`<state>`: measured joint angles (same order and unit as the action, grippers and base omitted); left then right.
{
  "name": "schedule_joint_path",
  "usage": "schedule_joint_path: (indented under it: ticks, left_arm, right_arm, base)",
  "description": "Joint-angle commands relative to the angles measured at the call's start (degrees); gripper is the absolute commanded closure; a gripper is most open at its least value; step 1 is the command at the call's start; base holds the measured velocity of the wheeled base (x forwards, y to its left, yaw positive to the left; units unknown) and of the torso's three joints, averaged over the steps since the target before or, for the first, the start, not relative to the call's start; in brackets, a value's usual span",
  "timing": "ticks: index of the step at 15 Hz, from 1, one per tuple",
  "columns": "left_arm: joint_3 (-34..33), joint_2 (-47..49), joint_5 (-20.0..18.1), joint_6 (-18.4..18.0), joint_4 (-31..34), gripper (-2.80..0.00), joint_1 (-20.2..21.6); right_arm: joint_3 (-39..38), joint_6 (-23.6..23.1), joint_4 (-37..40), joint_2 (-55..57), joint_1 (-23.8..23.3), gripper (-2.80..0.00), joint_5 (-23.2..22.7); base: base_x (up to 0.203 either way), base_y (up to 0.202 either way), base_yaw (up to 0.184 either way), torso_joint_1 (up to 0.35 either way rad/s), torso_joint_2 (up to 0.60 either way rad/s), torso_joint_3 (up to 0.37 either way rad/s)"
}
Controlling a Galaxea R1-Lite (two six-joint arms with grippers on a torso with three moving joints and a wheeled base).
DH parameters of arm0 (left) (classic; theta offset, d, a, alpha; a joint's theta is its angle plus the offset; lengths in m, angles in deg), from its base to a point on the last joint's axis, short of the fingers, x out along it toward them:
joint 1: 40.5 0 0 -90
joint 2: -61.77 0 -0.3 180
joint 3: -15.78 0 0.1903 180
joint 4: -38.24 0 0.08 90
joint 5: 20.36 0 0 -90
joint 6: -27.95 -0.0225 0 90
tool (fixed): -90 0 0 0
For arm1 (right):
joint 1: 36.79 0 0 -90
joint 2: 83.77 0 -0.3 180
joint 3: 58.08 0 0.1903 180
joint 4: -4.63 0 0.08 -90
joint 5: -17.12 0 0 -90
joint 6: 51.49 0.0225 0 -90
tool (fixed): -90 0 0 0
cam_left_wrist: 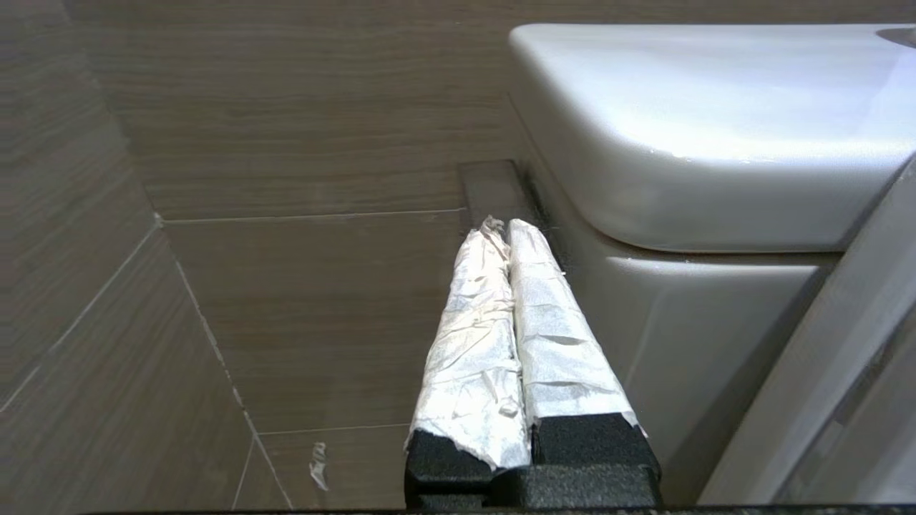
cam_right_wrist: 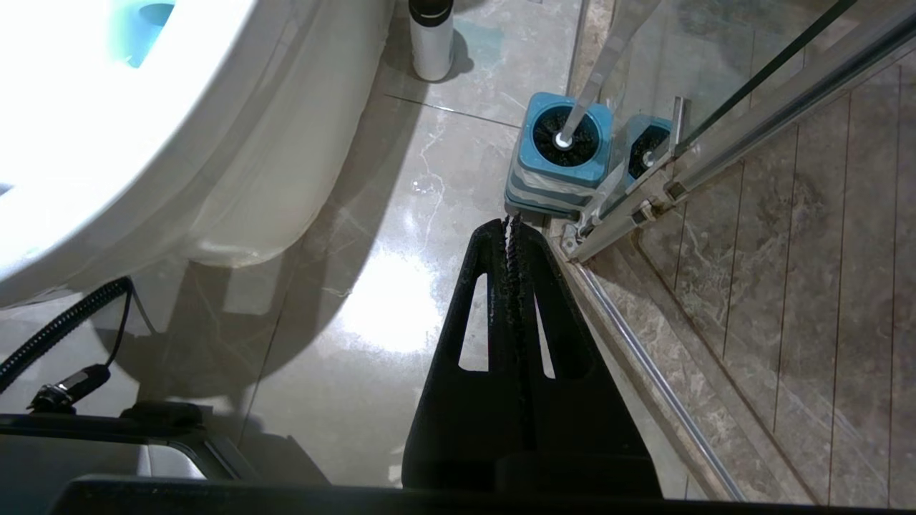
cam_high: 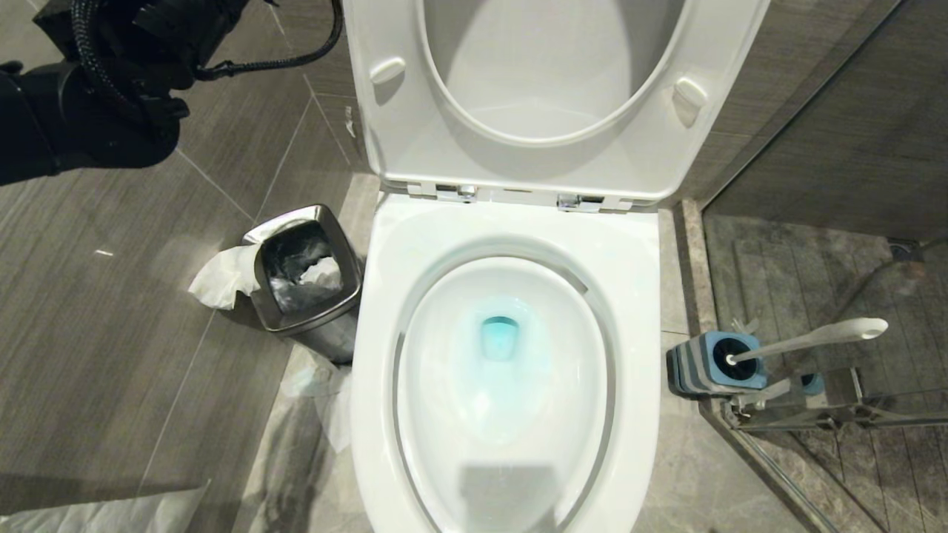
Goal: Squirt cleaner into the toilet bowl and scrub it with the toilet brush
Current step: Flush the toilet
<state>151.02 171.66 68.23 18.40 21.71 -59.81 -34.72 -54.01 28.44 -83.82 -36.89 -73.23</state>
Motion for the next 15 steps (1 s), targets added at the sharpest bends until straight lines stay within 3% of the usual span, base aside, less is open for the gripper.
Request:
schedule_joint_path:
  ticks: [1, 15]
  left_arm:
    - [0.01, -1.01, -0.27, -0.12, -0.18, 0.0, 0.06]
    - [0.01, -3.63, -0.18, -0.3, -0.27, 0.0, -0.2]
  right_arm:
    - [-0.09, -0.03, 0.0, -0.04, 0.01, 0.0, 0.0]
    - [-0.09, -0.03, 0.0, -0.04, 0.01, 0.0, -0.09]
  base:
    - [0.0, 0.0, 0.0, 0.0, 0.0, 0.0]
    - [0.0, 0.0, 0.0, 0.0, 0.0, -0.019]
